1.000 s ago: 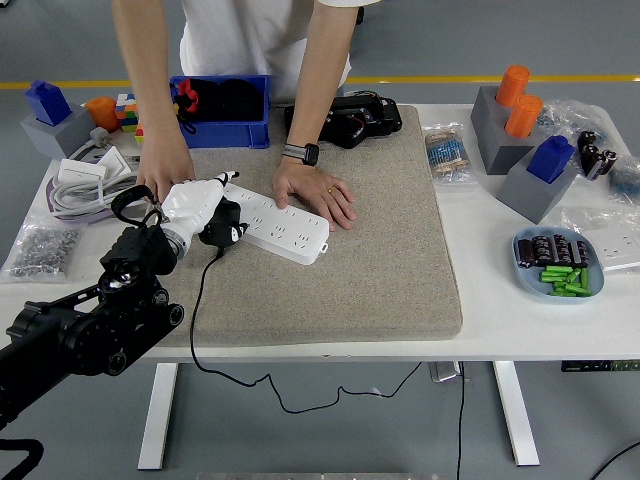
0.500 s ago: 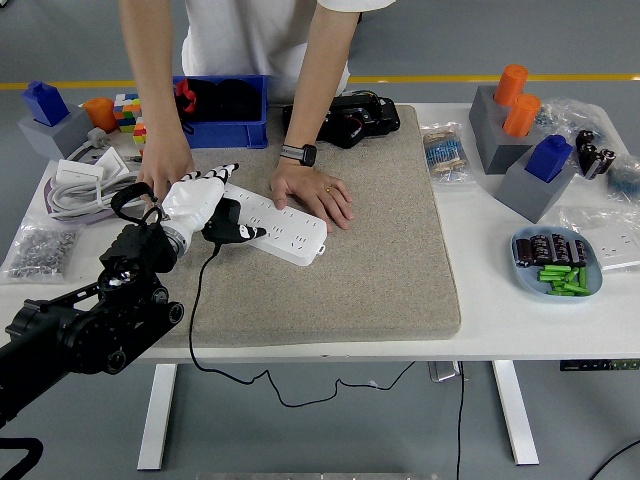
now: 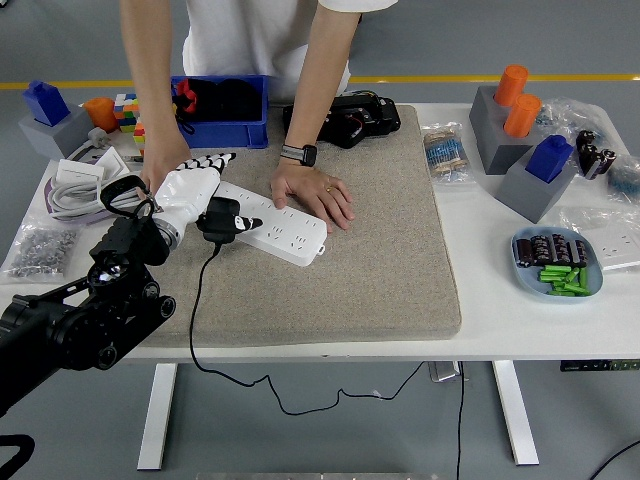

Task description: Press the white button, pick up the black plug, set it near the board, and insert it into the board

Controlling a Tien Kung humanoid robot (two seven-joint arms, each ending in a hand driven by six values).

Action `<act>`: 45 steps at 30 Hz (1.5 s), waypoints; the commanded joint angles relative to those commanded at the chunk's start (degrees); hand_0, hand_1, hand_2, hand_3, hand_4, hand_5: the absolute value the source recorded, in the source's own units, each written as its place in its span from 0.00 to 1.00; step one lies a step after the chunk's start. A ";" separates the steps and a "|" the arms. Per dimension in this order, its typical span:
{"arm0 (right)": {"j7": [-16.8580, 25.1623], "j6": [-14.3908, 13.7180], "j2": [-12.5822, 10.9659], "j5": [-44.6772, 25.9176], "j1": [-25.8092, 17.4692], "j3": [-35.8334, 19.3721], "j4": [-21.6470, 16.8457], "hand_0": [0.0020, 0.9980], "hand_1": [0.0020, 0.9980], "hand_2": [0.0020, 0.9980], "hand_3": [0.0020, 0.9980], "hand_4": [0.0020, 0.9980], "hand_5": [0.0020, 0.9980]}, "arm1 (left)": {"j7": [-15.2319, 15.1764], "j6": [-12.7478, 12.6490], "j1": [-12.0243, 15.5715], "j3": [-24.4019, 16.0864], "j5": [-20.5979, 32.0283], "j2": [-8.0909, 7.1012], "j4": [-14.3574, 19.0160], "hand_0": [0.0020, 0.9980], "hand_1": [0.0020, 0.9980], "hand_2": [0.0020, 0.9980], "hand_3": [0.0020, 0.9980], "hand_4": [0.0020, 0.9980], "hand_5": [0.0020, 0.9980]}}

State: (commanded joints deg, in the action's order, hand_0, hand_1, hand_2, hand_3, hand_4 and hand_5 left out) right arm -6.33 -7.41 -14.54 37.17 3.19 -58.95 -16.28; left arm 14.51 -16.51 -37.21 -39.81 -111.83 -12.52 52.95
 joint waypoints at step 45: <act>0.50 -0.17 -0.28 0.17 0.15 -0.35 0.01 0.70 0.62 0.63 0.61 0.64 0.35 | -1.50 -1.11 11.80 0.04 0.35 -12.09 17.69 0.98 0.95 0.86 0.81 0.90 0.52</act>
State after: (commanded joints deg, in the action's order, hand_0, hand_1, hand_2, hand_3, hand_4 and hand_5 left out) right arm -5.84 -7.58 -14.82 37.34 3.33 -59.31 -16.26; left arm 13.01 -17.63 -25.41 -39.77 -111.48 -24.61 70.64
